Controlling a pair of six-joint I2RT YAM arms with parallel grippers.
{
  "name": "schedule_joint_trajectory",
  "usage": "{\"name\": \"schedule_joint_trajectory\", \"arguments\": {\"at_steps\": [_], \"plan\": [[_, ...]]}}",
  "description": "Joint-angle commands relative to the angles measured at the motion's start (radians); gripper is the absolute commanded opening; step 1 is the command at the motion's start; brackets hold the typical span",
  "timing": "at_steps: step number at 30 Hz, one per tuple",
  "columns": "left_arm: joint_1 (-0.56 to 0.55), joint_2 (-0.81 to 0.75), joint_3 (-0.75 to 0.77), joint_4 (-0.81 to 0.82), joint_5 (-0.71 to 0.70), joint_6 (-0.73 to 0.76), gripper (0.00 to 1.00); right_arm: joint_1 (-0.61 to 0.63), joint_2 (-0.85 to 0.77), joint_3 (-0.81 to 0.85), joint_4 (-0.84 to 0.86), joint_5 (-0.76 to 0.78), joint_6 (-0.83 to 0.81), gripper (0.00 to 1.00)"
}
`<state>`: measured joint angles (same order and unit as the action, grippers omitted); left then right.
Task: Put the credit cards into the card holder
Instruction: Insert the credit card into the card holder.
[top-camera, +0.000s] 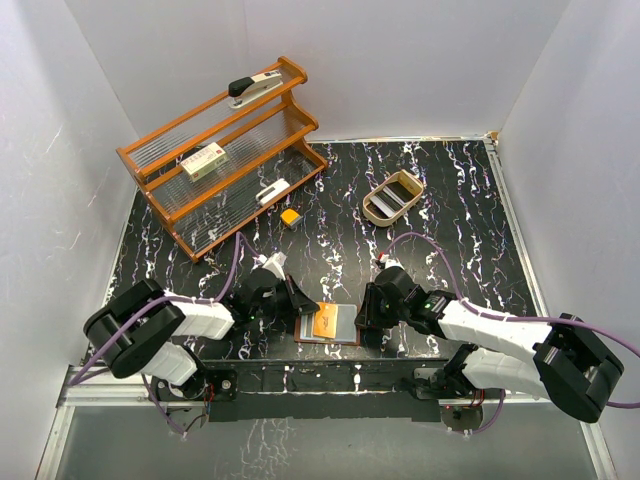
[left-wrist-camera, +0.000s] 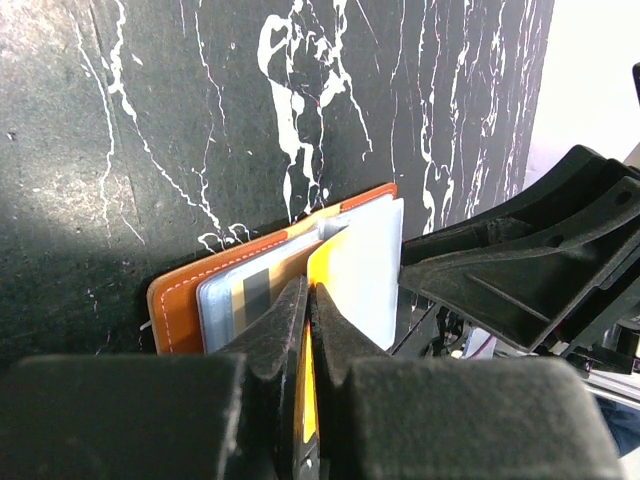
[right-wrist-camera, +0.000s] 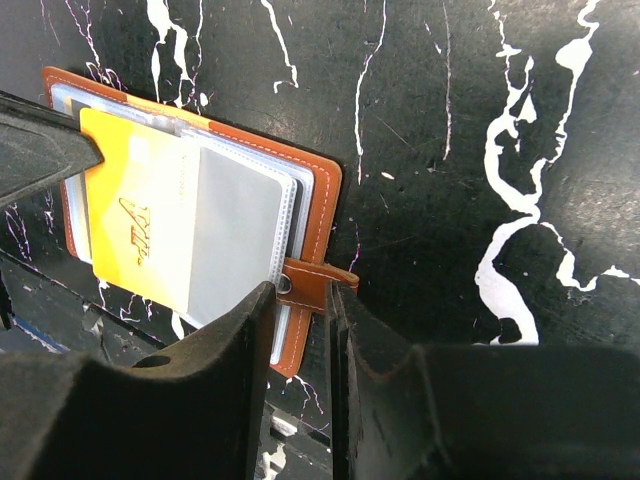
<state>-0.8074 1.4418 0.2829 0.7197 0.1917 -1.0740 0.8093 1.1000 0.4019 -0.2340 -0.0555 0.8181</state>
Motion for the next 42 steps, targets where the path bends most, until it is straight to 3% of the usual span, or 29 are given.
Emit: {"name": "schedule_joint_trajectory", "arguments": {"at_steps": [1,13,15,18,21,29,42], "plan": [[-0.005,0.032,0.015,0.063,-0.031,0.023,0.00,0.004,0.007,-0.031,-0.018,-0.005,-0.001,0.25],[-0.058,0.075,0.013,0.139,-0.047,-0.051,0.01,0.005,-0.008,-0.032,-0.005,0.003,0.030,0.24],[-0.058,0.048,0.017,0.098,-0.056,-0.063,0.13,0.005,-0.007,-0.023,-0.014,0.003,0.027,0.24],[-0.058,-0.021,0.050,-0.045,-0.081,-0.051,0.43,0.005,-0.013,-0.003,-0.042,0.003,0.019,0.28],[-0.059,-0.095,0.089,-0.196,-0.124,-0.024,0.52,0.005,-0.029,0.031,-0.088,0.005,0.015,0.33],[-0.058,-0.184,0.108,-0.309,-0.118,-0.027,0.54,0.005,-0.062,0.054,-0.138,0.017,0.014,0.37],[-0.063,-0.055,0.096,-0.168,0.005,-0.058,0.51,0.005,-0.031,0.004,-0.079,0.010,0.021,0.37]]}}
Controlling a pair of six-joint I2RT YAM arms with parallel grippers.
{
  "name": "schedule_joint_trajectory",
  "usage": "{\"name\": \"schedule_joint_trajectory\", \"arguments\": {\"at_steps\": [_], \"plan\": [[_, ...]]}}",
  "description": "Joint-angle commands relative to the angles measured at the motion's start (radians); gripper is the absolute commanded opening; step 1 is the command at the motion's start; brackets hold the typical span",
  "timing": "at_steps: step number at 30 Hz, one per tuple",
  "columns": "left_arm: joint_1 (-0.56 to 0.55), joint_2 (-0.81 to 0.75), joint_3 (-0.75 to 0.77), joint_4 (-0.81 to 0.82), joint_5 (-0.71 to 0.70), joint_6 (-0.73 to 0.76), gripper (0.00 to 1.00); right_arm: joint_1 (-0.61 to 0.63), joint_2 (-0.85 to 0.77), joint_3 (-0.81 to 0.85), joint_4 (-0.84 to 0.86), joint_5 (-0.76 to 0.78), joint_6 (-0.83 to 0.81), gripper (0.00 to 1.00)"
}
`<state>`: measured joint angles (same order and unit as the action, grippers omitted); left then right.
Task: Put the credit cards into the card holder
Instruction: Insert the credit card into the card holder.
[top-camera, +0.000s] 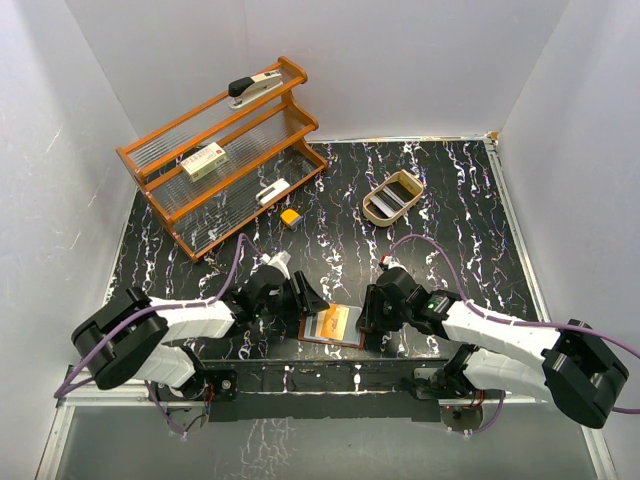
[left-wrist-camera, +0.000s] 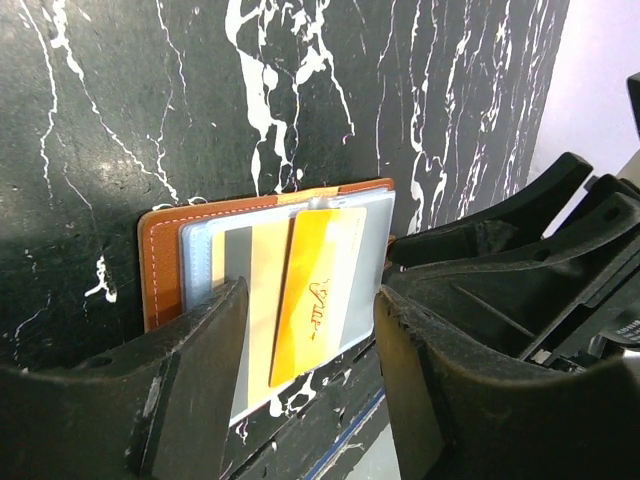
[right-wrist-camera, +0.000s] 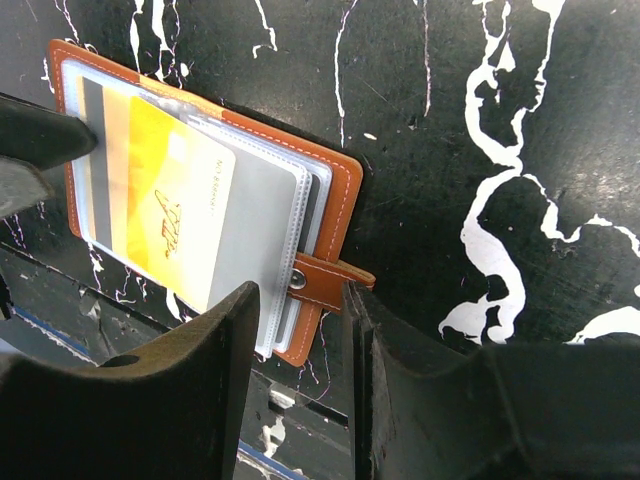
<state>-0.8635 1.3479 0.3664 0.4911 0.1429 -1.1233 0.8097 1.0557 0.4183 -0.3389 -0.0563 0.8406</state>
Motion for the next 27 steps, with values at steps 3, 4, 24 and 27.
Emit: {"name": "schedule_joint_trajectory", "arguments": {"at_steps": [3,4,24,27], "plan": [[-0.014,0.070,0.015,0.073,0.056,-0.021,0.50,0.005,0.020,-0.018,0.041,0.003,0.003,0.36],[-0.018,0.080,0.016,0.067,0.052,-0.034,0.50,0.004,0.023,-0.019,0.044,0.001,0.004,0.36],[-0.103,0.186,0.134,0.205,0.064,-0.085,0.42,0.010,0.053,-0.040,0.127,-0.029,0.027,0.34],[-0.103,0.148,0.137,0.127,0.047,-0.077,0.42,0.011,0.050,-0.013,0.088,-0.011,0.018,0.34]]}}
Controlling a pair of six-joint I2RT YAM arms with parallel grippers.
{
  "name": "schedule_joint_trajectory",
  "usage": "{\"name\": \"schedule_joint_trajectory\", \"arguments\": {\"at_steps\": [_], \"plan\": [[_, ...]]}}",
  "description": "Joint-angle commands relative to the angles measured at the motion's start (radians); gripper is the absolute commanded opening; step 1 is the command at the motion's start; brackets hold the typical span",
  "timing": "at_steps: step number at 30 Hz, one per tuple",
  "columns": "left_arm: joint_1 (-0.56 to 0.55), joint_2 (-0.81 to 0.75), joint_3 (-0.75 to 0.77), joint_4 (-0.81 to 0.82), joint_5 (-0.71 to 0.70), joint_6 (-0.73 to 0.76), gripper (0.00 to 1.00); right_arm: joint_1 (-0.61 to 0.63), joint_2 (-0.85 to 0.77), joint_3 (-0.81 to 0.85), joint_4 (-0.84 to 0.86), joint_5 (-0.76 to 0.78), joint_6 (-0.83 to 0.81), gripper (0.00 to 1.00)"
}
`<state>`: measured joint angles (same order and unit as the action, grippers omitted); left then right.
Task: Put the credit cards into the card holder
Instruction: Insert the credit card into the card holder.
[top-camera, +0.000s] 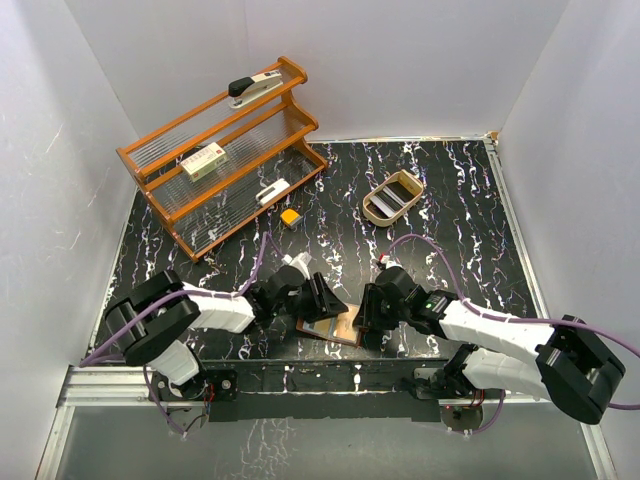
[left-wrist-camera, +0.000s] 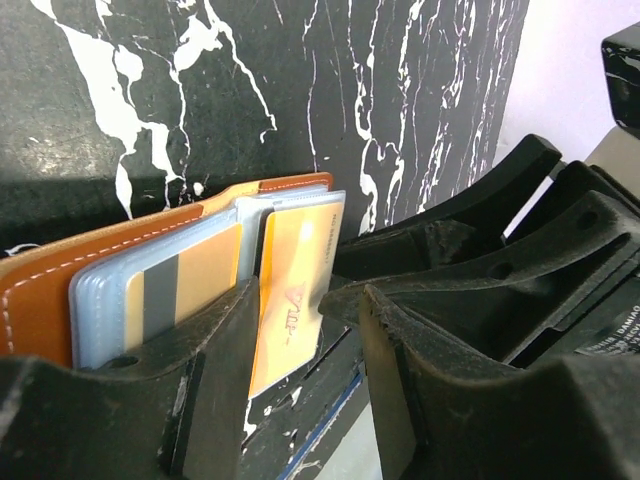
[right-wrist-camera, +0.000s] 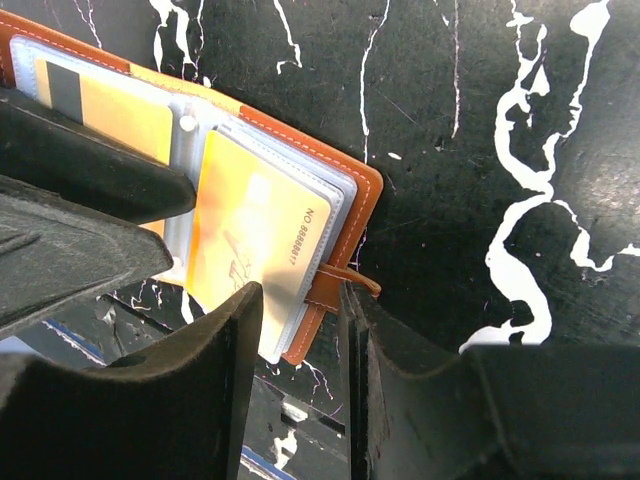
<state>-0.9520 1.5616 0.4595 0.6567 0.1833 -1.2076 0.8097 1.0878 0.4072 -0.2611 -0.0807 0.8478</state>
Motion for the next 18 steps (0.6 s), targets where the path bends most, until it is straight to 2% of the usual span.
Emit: {"name": "schedule_joint_trajectory", "arguments": {"at_steps": [1,8,13,18], "plan": [[-0.014,-0.086,0.042,-0.077,-0.015,0.011,0.43,0.010,0.013,0.015,-0.018,0.026,0.010,0.34],[0.011,-0.255,0.071,-0.470,-0.120,0.069,0.49,0.013,-0.012,0.146,-0.198,0.082,-0.072,0.38],[0.078,-0.331,0.111,-0.746,-0.135,0.129,0.50,0.019,0.048,0.211,-0.273,0.089,-0.139,0.38],[0.169,-0.355,0.086,-0.801,-0.029,0.181,0.52,0.025,0.111,0.267,-0.293,0.100,-0.301,0.38]]}}
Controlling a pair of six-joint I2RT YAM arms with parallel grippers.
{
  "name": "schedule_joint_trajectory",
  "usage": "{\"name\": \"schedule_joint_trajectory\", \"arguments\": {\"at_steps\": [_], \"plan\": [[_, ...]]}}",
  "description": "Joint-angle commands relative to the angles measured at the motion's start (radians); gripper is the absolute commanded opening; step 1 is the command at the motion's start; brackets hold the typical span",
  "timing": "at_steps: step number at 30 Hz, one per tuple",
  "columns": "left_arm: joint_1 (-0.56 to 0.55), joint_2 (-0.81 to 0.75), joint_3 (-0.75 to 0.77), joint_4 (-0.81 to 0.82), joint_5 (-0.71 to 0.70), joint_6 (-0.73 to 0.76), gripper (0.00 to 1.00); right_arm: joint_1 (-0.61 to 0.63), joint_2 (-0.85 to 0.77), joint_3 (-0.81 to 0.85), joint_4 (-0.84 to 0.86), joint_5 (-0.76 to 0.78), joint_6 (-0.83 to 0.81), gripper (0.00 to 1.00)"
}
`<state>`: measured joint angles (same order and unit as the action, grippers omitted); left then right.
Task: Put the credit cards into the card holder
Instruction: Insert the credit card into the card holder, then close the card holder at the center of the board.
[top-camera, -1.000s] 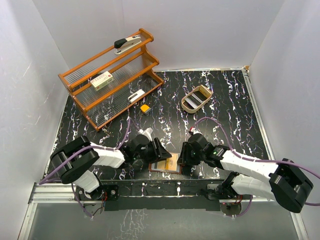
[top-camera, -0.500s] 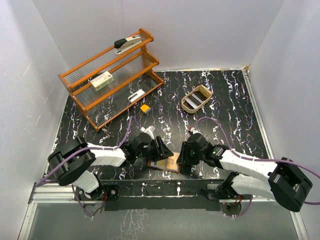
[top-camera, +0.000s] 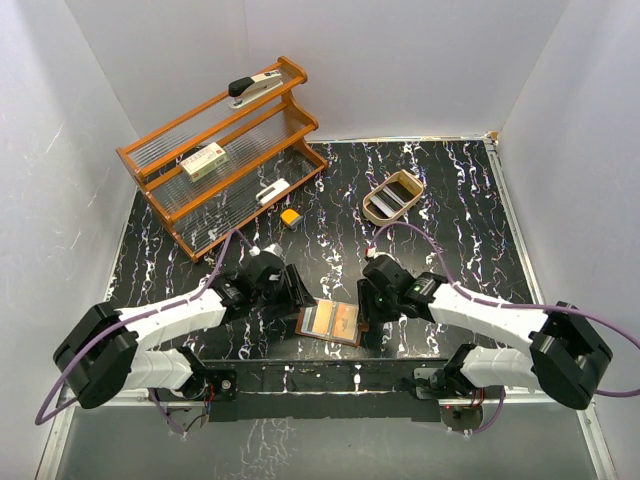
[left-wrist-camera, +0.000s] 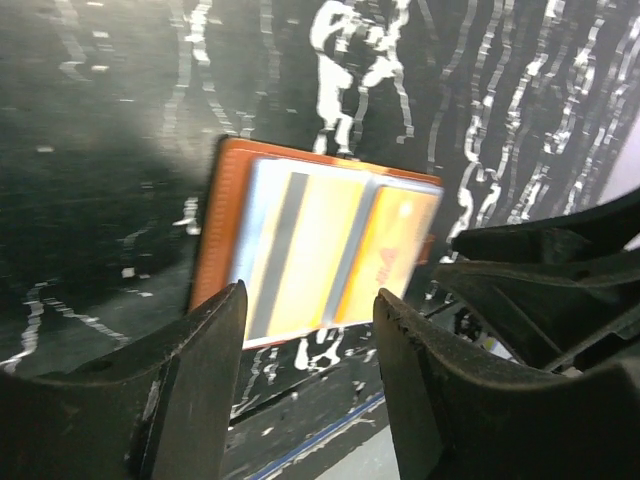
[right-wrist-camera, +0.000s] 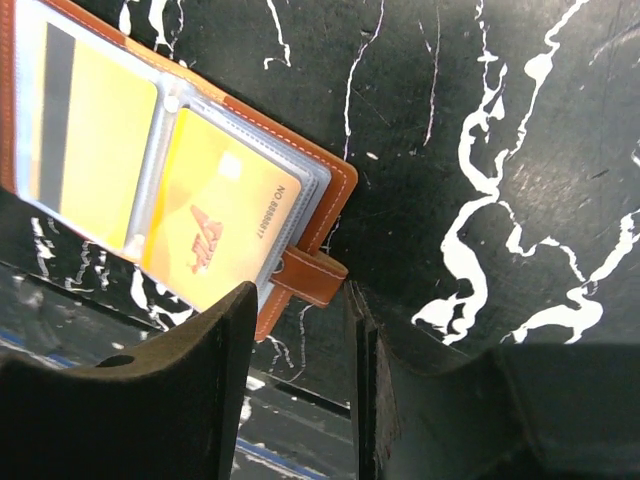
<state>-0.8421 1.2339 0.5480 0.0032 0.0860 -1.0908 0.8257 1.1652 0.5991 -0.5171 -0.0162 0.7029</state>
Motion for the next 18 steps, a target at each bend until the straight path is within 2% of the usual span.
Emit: {"name": "schedule_joint_trajectory", "arguments": {"at_steps": [1,5,9,11,13,14,16,18], "plan": [[0.075,-0.026,-0.008,-0.140,0.104,0.071,0.53,0.009,0.044,0.093,-0.042,0.038,-0.185,0.38],[0.101,-0.011,-0.011,-0.128,0.159,0.083,0.53,0.010,0.072,0.182,0.018,-0.084,-0.331,0.39],[0.106,0.044,-0.014,-0.093,0.201,0.085,0.51,0.009,0.140,0.295,-0.061,-0.033,-0.453,0.40],[0.106,0.081,-0.020,-0.073,0.219,0.083,0.50,0.010,0.144,0.318,-0.046,-0.087,-0.551,0.40],[0.106,0.096,-0.026,-0.055,0.231,0.079,0.50,0.008,0.156,0.365,-0.049,-0.066,-0.606,0.40],[0.106,0.102,-0.031,-0.049,0.234,0.076,0.50,0.008,0.168,0.394,-0.063,-0.015,-0.607,0.40],[0.107,0.102,-0.039,-0.034,0.235,0.072,0.50,0.001,0.205,0.458,-0.124,0.154,-0.471,0.36],[0.107,0.100,-0.042,-0.032,0.227,0.071,0.50,-0.008,0.233,0.504,-0.184,0.182,-0.325,0.35]]}}
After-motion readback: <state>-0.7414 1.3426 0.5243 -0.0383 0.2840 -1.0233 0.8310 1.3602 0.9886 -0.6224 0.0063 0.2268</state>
